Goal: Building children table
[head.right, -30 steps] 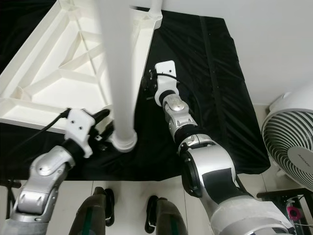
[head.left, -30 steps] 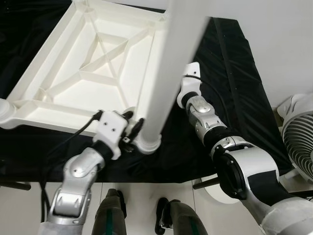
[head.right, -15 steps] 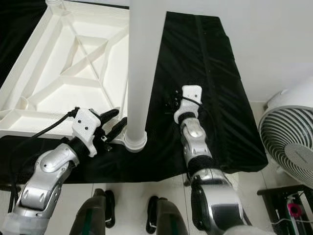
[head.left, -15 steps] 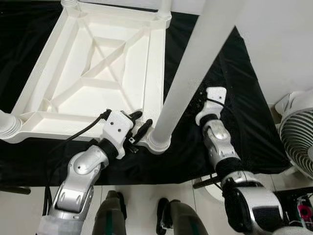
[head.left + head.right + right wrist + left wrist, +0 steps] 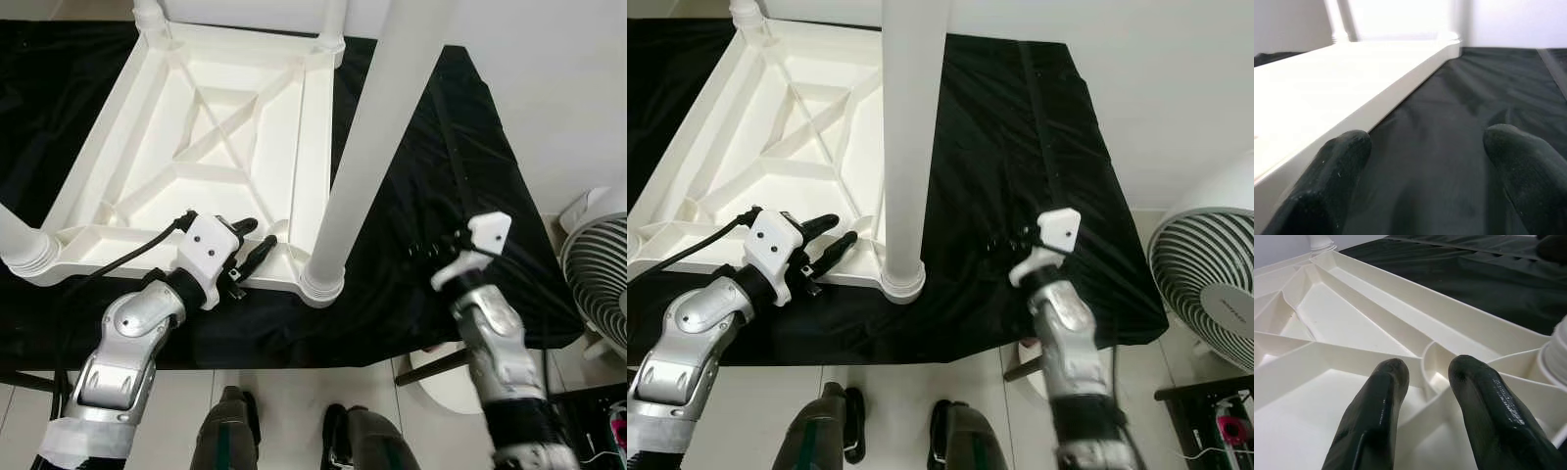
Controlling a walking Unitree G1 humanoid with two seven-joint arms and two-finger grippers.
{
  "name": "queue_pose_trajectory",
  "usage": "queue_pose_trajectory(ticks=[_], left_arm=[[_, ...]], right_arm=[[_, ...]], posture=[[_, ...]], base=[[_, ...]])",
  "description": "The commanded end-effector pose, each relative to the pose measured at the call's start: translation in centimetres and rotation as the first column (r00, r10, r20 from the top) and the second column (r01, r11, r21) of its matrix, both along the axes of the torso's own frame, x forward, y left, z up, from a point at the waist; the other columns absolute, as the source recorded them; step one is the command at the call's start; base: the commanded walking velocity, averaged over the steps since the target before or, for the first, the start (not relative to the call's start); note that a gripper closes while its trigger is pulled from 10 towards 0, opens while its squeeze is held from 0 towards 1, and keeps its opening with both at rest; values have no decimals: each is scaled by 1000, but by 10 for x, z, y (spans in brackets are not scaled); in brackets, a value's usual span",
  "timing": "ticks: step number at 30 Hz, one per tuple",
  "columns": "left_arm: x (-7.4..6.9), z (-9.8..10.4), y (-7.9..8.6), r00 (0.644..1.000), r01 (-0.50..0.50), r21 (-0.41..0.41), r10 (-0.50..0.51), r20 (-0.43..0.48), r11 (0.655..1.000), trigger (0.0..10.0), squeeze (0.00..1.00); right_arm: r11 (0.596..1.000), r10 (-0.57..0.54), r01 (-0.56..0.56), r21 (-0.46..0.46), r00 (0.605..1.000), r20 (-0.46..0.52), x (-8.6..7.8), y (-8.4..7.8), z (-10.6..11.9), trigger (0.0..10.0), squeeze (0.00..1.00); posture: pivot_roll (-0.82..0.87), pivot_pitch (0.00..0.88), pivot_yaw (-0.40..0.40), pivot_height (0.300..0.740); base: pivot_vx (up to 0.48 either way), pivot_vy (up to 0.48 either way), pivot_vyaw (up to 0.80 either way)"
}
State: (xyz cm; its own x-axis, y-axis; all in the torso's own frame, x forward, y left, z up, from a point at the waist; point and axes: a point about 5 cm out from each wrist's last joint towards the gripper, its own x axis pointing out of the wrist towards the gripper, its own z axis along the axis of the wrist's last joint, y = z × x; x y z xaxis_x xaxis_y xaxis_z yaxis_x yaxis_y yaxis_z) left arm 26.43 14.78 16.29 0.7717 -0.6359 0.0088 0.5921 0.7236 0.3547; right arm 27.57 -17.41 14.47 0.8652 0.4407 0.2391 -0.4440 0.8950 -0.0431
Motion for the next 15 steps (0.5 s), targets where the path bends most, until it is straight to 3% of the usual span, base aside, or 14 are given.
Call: queue_pose_trajectory(ticks=[1, 3, 4, 6, 9, 14, 15], left_arm=[[3, -5, 10, 999, -26, 47, 27, -19, 999, 10000, 0], [4, -5, 13, 999, -39, 61, 41, -23, 997, 10000, 0], [9, -4, 20, 996, -84, 95, 88, -30, 992, 10000, 0], [10, -2, 22, 995, -85, 106, 89, -35, 991, 10000, 0], [10, 1, 25, 997, -60, 116, 65, -42, 991, 10000, 0], [3, 5, 25, 999, 37, 156, -32, -34, 987, 10000, 0], [3, 5, 25, 999, 37, 156, -32, -34, 987, 10000, 0]], right_arm=[[986, 161, -164, -44, 985, -56, -14, 3, 1, 10000, 0], [972, 223, -228, -52, 971, -87, -19, 3, 1, 10000, 0], [933, 322, -337, -126, 938, -127, -26, -2, 4, 10000, 0], [922, 344, -361, -141, 930, -134, -27, -5, 7, 10000, 0], [901, 383, -404, -156, 912, -148, -27, -11, 13, 10000, 0], [813, 518, -552, -184, 831, -204, -33, -11, 21, 10000, 0], [813, 518, -552, -184, 831, -204, -33, -11, 21, 10000, 0]], posture=[[38, 116, -13, 740], [38, 116, -13, 740], [34, 111, -9, 740], [32, 107, -6, 740], [32, 105, -4, 740], [40, 100, -9, 740], [40, 100, -9, 740]], base=[[0, 0, 0], [0, 0, 0], [0, 0, 0], [0, 0, 0], [0, 0, 0], [0, 0, 0], [0, 0, 0]])
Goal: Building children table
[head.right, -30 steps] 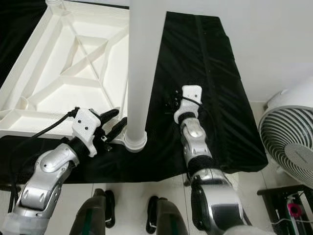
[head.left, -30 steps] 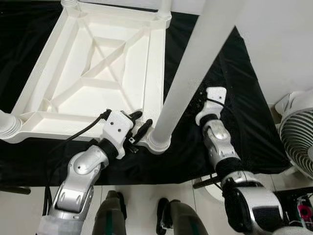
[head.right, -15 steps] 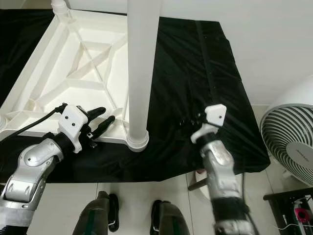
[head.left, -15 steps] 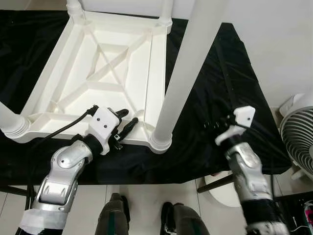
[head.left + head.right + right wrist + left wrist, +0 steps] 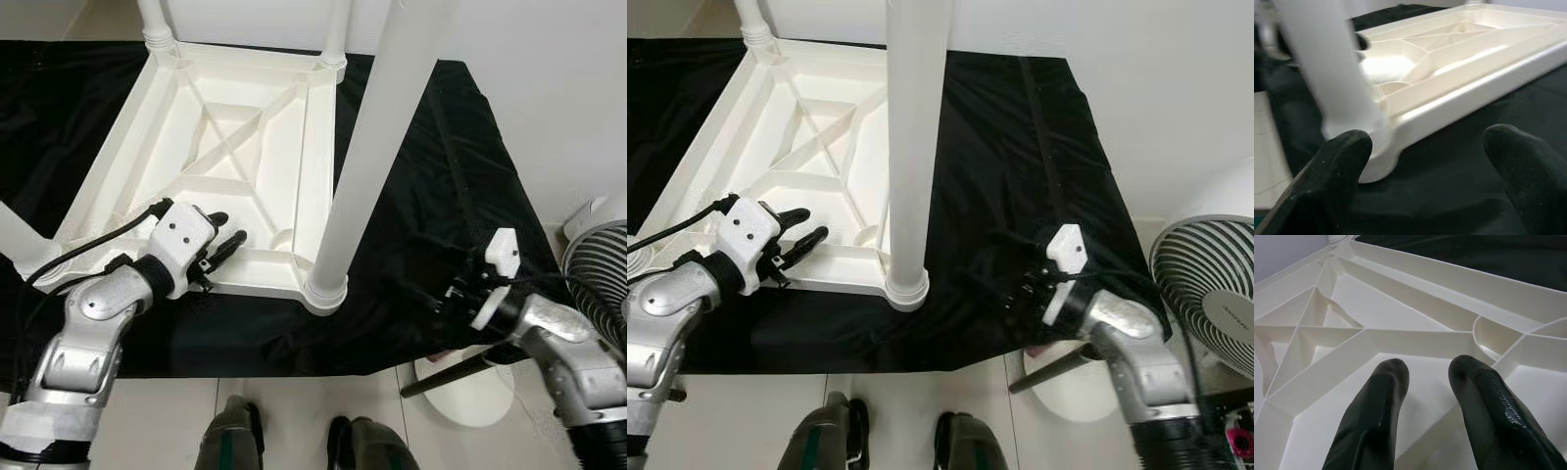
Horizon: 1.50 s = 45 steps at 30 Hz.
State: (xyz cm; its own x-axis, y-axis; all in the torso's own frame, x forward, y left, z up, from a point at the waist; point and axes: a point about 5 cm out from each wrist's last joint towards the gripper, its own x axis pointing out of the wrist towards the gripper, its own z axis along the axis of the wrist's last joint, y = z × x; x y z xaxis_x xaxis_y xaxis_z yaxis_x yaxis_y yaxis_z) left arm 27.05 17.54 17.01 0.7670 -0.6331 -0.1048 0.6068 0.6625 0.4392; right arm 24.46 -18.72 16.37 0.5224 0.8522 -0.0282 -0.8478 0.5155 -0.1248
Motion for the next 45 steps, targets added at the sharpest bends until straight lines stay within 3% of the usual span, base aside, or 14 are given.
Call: queue_pose_trajectory(ticks=[1, 4, 6, 9, 13, 18, 22, 26, 34, 37, 39, 45], left_arm=[[-5, -3, -3, 998, 52, 14, -51, -19, 999, 10000, 0], [-9, -4, -5, 994, 102, 9, -102, -50, 995, 10000, 0], [-17, -8, -14, 978, 189, 12, -187, -94, 982, 10000, 0], [-21, -10, -19, 968, 227, 15, -224, -110, 974, 10000, 0], [-29, -16, -33, 938, 325, 37, -317, -140, 945, 10000, 0], [-30, -19, -37, 924, 358, 38, -349, -157, 933, 10000, 0], [-27, -25, -41, 913, 386, 68, -371, -168, 920, 10000, 0], [-24, -26, -41, 914, 387, 81, -370, -167, 918, 10000, 0], [-18, -28, -37, 921, 371, 105, -351, -168, 923, 10000, 0], [-15, -39, -26, 924, 359, 168, -324, -205, 918, 10000, 0], [-14, -49, -10, 918, 361, 219, -304, -255, 907, 10000, 0], [-20, -54, 7, 885, 399, 197, -320, -339, 895, 10000, 0]], right_arm=[[997, 72, -72, -1, 997, -14, -3, 4, 3, 10000, 0], [991, 131, -131, -15, 991, -11, -4, 9, 4, 10000, 0], [975, 221, -221, -24, 975, -28, -4, 20, 7, 10000, 0], [967, 254, -254, -24, 967, -28, -2, 26, 7, 10000, 0], [940, 341, -341, -22, 940, -25, 7, 47, 5, 10000, 0], [937, 349, -349, -31, 937, -14, 13, 55, 4, 10000, 0], [945, 327, -327, -7, 945, 22, 26, 75, 4, 10000, 0], [952, 306, -306, 11, 951, 46, 30, 83, 5, 10000, 0], [965, 254, -258, 54, 964, 75, 34, 90, 8, 10000, 0], [975, 203, -210, 80, 976, 85, 36, 91, 9, 10000, 0], [979, 175, -183, 93, 980, 91, 37, 90, 10, 10000, 0], [982, 154, -163, 91, 983, 99, 36, 87, 9, 10000, 0]], posture=[[44, 97, -11, 740], [46, 95, -12, 740], [53, 93, -18, 740], [56, 92, -21, 740], [67, 90, -37, 740], [69, 90, -41, 740], [69, 86, -43, 740], [70, 86, -39, 740], [62, 91, -25, 740], [55, 93, -14, 740], [49, 94, -2, 740], [46, 94, 11, 740]], base=[[0, 0, 0], [0, 0, 0], [0, 0, 0], [0, 0, 0], [0, 0, 0], [0, 0, 0], [0, 0, 0], [0, 0, 0], [0, 0, 0], [0, 0, 0], [0, 0, 0], [0, 0, 0]])
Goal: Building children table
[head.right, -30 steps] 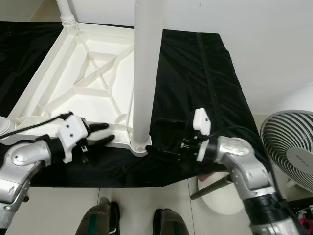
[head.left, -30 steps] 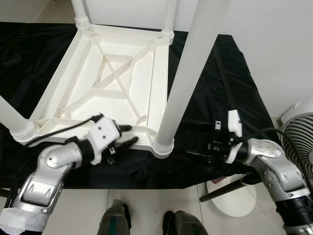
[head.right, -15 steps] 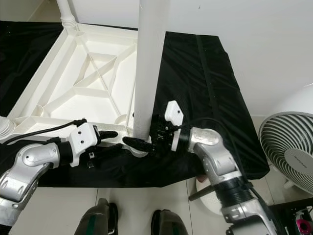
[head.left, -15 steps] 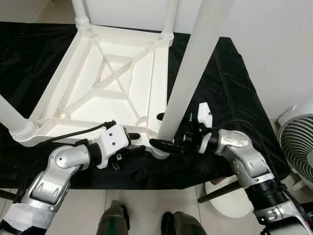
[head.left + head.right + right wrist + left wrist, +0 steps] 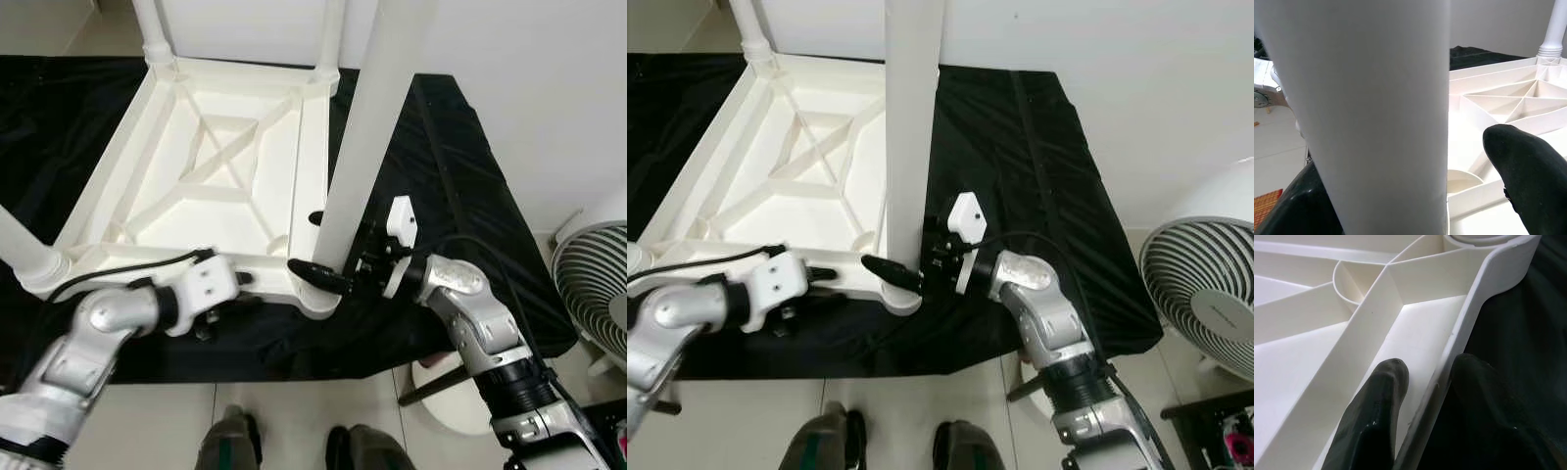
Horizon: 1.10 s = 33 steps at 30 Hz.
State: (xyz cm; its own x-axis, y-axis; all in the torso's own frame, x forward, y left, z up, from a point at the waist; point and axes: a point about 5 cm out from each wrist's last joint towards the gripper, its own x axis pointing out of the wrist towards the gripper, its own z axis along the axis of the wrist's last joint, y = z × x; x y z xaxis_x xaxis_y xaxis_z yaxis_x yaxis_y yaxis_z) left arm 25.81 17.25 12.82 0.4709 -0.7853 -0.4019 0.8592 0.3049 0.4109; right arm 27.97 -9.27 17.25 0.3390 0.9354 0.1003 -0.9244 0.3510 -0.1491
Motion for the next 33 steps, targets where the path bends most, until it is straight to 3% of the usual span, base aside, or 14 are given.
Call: queue_pose_trajectory(ticks=[1, 13, 14, 15, 16, 27, 28, 30, 32, 33], left_arm=[[-10, -11, 13, 991, 51, 35, -46, -124, 998, 10000, 0], [-5, -18, 19, 990, 22, 76, -11, -138, 997, 10000, 0], [-4, -22, 21, 988, -5, 90, 18, -151, 996, 2078, 0], [-4, -22, 21, 988, -5, 90, 18, -151, 996, 2078, 0], [-4, -28, 23, 986, -18, 104, 35, -165, 994, 0, 0], [-16, -44, 29, 980, -19, 170, 52, -193, 985, 0, 0], [-14, -43, 26, 982, -28, 160, 57, -179, 987, 10000, 0], [-12, -42, 22, 985, -38, 150, 62, -159, 988, 10000, 0], [-6, -32, 12, 992, -51, 65, 58, -115, 997, 10000, 0], [-6, -32, 12, 992, -51, 65, 58, -115, 997, 10000, 0]], right_arm=[[999, -51, 51, -6, 999, 10, 2, -9, -1, 10000, 0], [996, -86, 86, 3, 996, 9, 5, -8, -1, 10000, 0], [993, -120, 120, 16, 993, 9, 9, -8, 1, 10000, 0], [993, -120, 120, 16, 993, 9, 9, -8, 1, 10000, 0], [989, -145, 144, 25, 989, 10, 11, -8, 3, 10000, 0], [976, -216, 215, 37, 976, 24, 15, -13, 4, 10000, 0], [970, -241, 240, 42, 970, 22, 17, -14, 3, 10000, 0], [964, -264, 263, 45, 964, 22, 19, -16, 3, 10000, 0], [955, -294, 293, 35, 956, 19, 21, -17, 2, 10000, 0], [955, -294, 293, 35, 956, 19, 21, -17, 2, 10000, 0]], posture=[[48, 94, 13, 740], [51, 103, 11, 740], [52, 105, 9, 740], [52, 105, 9, 740], [52, 108, 6, 740], [53, 118, 3, 740], [53, 119, 1, 740], [53, 119, -1, 740], [53, 120, -1, 740], [53, 120, -1, 740]], base=[[0, 0, 0], [0, 0, 0], [0, 0, 0], [0, 0, 0], [0, 0, 0], [0, 0, 0], [0, 0, 0], [0, 0, 0], [0, 0, 0], [0, 0, 0]])
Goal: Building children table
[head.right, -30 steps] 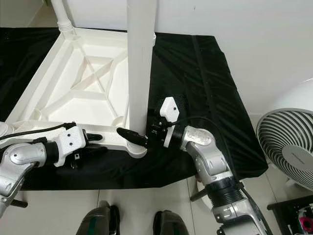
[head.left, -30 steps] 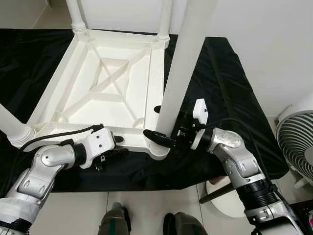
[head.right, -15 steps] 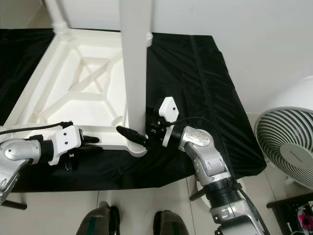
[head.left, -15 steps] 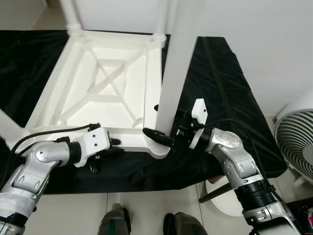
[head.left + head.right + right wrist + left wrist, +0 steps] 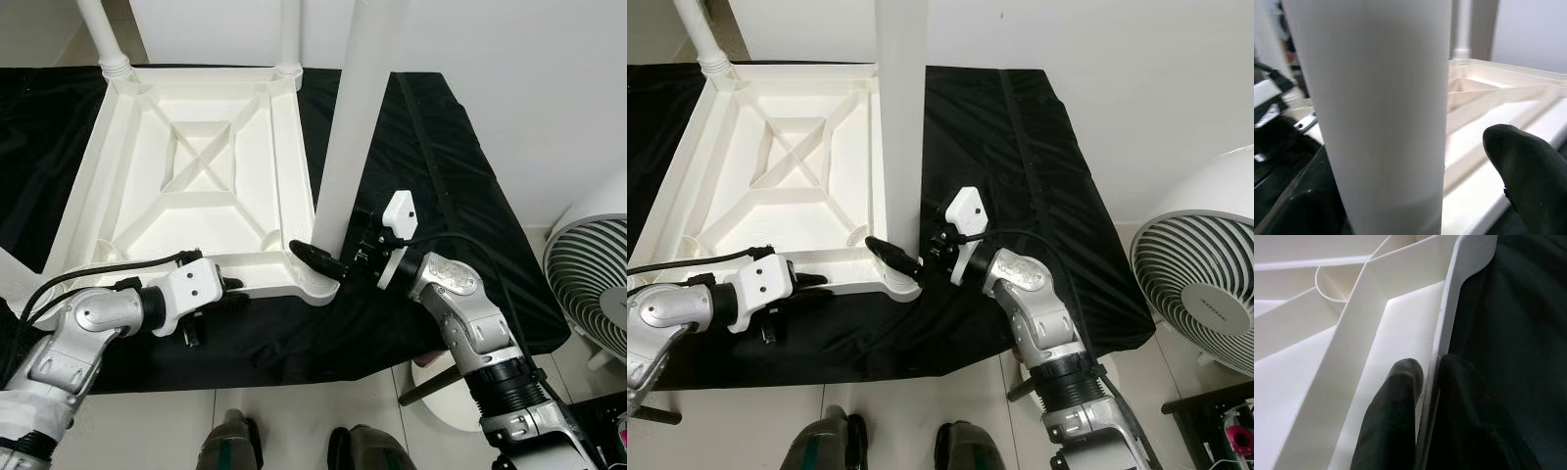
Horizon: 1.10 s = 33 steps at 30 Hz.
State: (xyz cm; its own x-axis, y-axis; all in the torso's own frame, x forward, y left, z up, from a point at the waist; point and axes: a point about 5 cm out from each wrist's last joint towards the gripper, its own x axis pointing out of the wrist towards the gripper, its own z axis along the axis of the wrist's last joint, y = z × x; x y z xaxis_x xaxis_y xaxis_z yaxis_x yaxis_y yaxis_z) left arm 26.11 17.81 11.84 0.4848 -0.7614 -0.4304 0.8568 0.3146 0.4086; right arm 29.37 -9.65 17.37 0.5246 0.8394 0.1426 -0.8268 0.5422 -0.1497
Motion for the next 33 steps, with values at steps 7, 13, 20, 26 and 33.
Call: queue_pose_trajectory(ticks=[7, 13, 20, 26, 33], left_arm=[[-1, -7, 0, 991, -74, -96, 62, -120, 993, 10000, 1000], [0, 29, -20, 997, -34, -249, 16, -73, 968, 10000, 0], [2, 59, -48, 995, -76, -448, 37, -96, 891, 10000, 0], [0, 72, -71, 999, -40, -499, 17, -50, 866, 10000, 0], [-5, 76, -76, 999, -39, -502, 14, -53, 864, 10000, 0]], right_arm=[[997, -82, 82, -7, 996, -27, 6, -14, -4, 10000, 0], [998, -62, 60, -27, 997, -50, 3, -19, -9, 10000, 0], [997, -67, 64, -51, 996, -64, 3, -25, -11, 10000, 0], [996, -69, 64, -59, 995, -74, 6, -28, -12, 10000, 0], [994, -88, 83, -74, 994, -65, 12, -33, -14, 10000, 0]], posture=[[48, 119, -1, 740], [47, 122, -5, 740], [38, 117, -15, 740], [42, 112, -37, 740], [23, 103, -37, 740]], base=[[0, 0, 0], [0, 0, 0], [0, 0, 0], [0, 0, 0], [0, 0, 0]])
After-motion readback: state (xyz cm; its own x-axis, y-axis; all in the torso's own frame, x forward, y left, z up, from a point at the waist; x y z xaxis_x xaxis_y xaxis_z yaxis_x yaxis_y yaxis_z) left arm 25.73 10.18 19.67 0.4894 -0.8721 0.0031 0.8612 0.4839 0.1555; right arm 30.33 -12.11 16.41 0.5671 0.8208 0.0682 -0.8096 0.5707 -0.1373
